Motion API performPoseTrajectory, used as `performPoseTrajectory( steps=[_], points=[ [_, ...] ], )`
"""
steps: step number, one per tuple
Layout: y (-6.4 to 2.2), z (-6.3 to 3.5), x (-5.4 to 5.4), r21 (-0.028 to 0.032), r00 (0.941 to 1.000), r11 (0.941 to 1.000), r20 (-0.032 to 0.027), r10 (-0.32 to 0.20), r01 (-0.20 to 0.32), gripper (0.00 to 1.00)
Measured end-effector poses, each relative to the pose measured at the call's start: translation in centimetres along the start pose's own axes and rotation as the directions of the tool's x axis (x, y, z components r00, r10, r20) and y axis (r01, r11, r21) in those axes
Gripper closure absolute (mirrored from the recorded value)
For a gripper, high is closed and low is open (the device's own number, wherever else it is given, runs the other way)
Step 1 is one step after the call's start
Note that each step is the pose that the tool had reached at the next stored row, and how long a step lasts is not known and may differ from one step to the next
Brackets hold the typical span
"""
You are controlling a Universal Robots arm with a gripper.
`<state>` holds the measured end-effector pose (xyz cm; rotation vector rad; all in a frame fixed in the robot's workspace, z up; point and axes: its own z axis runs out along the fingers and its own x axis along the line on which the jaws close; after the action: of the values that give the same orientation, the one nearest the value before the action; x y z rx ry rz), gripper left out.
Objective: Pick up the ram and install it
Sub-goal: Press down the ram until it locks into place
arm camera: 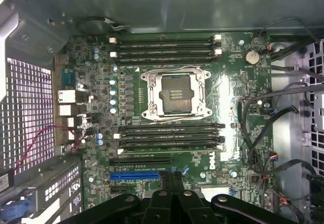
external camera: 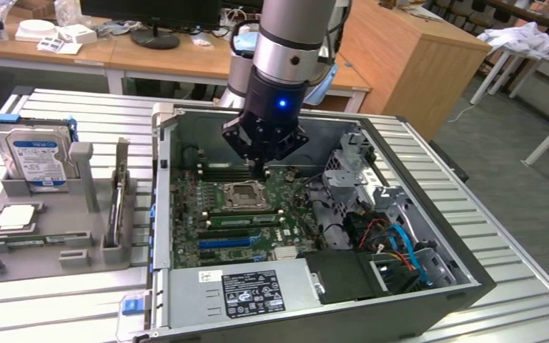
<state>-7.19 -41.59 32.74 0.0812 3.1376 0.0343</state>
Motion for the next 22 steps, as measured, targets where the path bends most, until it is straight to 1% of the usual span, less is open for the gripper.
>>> performPoseTrajectory(
  steps=[8, 14, 18, 22],
  points=[
    [0.05, 0.00, -1.2, -0.0009, 1.0000, 1.0000, 0.0000, 0.000, 0.000, 0.89],
    [0.07, 0.01, -1.3, -0.0011, 1.0000, 1.0000, 0.0000, 0.000, 0.000, 0.89],
    [0.36, 0.02, -1.3, -0.0012, 1.0000, 1.0000, 0.0000, -0.002, 0.002, 0.89],
    [0.49, 0.01, -1.3, -0.0011, 0.9998, 0.9998, -0.0004, -0.020, 0.020, 0.89]
  ],
)
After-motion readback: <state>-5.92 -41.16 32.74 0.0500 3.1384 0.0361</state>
